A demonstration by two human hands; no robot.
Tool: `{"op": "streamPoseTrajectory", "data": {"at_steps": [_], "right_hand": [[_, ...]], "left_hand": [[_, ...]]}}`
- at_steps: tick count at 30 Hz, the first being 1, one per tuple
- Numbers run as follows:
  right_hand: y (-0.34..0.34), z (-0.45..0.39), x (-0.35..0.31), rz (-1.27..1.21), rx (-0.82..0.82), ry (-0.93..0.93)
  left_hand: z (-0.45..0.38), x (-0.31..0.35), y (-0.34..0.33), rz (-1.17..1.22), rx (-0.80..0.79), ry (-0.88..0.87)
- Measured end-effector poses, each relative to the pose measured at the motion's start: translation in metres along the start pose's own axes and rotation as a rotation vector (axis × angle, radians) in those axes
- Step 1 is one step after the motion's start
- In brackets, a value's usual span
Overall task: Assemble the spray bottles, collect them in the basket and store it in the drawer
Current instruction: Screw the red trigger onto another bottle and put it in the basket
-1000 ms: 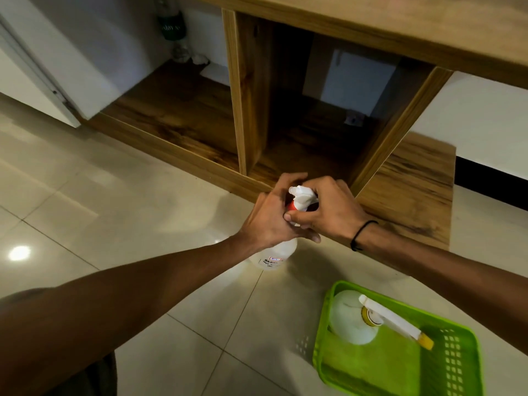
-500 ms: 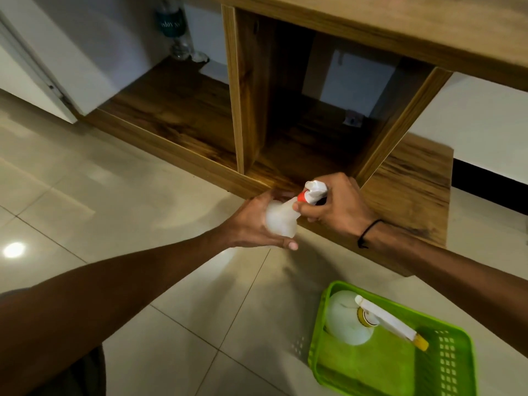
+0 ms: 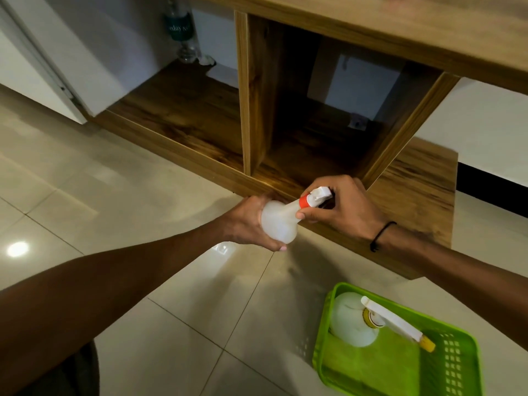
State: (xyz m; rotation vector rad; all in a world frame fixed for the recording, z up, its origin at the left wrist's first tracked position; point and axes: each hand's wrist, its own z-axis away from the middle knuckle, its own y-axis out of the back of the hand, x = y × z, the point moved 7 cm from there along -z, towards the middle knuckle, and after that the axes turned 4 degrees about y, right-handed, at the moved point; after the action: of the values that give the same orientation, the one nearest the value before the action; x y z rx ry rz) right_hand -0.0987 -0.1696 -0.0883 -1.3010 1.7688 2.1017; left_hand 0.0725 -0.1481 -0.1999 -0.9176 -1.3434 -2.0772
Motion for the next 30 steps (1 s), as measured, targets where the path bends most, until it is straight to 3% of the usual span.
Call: {"op": "streamPoseTrajectory", "data": {"at_steps": [3,9,11,14,17,20,23,25,27,30], "right_hand": [[0.002,0.001,-0.005,-0.026,0.028,-0.014],[0.005,0.005,0.002,-0.218,0.247,-0.247],[0.011,0.004,0.001,-0.251,0.316,-0.261],[0.021,0.004,-0.008,-0.246,0.352,-0.210],[0.024,0.004,-0.013,-0.280,0.354,-0.185],[0.024,0.005,-0.014,-0.349,0.322,-0.188],[0.023,0.009,-0.015,-0.374,0.289,-0.170],[0.021,0.014,-0.010,-0.416,0.309,-0.204],[0.021,0.020,-0.001,-0.512,0.347,-0.294],[0.020,0.026,0.006,-0.616,0.362,-0.355]], "left_hand": [[0.002,0.003,0.007,-0.001,0.028,-0.007],[0.009,0.021,0.022,-0.116,0.411,-0.080],[0.007,0.024,0.025,0.012,0.357,-0.135],[0.005,0.023,0.035,0.469,0.253,-0.112],[0.003,0.000,0.036,0.851,0.165,0.191],[0.010,-0.009,0.017,1.031,-0.204,0.406],[0.011,-0.005,0.016,1.144,-0.251,0.386],[0.009,-0.001,0.022,1.232,-0.207,0.313],[0.009,0.002,0.031,1.296,-0.264,0.199],[0.013,0.008,0.038,1.128,-0.395,0.054]]}}
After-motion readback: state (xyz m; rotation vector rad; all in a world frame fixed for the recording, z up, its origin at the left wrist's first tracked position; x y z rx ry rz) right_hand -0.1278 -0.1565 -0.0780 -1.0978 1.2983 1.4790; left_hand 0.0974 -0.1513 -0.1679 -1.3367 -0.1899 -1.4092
